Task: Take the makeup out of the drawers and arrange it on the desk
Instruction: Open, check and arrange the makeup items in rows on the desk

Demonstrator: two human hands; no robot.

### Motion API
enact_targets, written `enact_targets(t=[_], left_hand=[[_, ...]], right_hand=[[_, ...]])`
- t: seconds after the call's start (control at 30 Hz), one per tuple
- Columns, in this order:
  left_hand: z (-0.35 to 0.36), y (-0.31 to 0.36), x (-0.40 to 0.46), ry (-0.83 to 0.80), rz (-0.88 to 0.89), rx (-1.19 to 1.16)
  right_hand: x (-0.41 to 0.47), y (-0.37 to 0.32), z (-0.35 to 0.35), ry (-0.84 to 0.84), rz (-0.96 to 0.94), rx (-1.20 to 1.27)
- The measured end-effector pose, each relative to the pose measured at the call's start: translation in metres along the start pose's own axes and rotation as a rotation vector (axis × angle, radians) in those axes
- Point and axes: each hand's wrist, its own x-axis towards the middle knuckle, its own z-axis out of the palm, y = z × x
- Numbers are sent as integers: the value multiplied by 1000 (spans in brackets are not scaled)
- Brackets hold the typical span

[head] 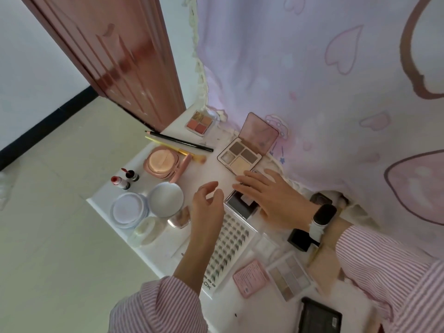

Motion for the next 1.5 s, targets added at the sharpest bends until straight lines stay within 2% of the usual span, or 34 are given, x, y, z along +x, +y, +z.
enact_targets(t=[0.07, 0.13, 0.23, 0.3, 0.4, 0.47, 0.57, 0.63, 0.73, 0.8, 0.93, 1.1, 1.37, 1.5], left_hand=[[-2, -1, -3, 24, 4, -13], [-4, -2, -7, 31, 3, -23], [-7, -3, -13, 25, -1, -19], [-9, -4, -16, 8, -1, -13], [-11, -6, -19, -15, -9, -69], [-11, -5, -20, -57, -28, -148], [-6, -3, -21, -250, -137, -357], [-1, 1, -24, -395, -262, -512], [5, 4, -29, -538, -321, -561], [5, 4, -32, -531, -358, -578], [3, -1, -31, -491, -414, -668], [7, 0, -31, -458, -397, -712], [12, -1, -26, -469, -380, -614], [10, -4, -21, -541, -299, -372]], right_hand=[[-1, 0, -4, -39, -75, -138], [1, 1, -3, 1, -124, -258], [3, 4, 4, 65, -160, -256], [1, 6, 2, 51, -165, -251], [-7, 13, -6, 21, -23, -179], [-15, 12, -18, 110, 175, 180], [-27, -8, -39, 334, 405, 949], [-34, -23, -44, 300, 424, 1209], [-42, -45, -39, 207, 349, 1113], [-44, -50, -35, 226, 339, 1017], [-48, -53, -33, 209, 287, 1000], [-51, -51, -36, 187, 260, 920], [-49, -47, -38, 157, 249, 898], [-52, -43, -38, 203, 285, 1096]])
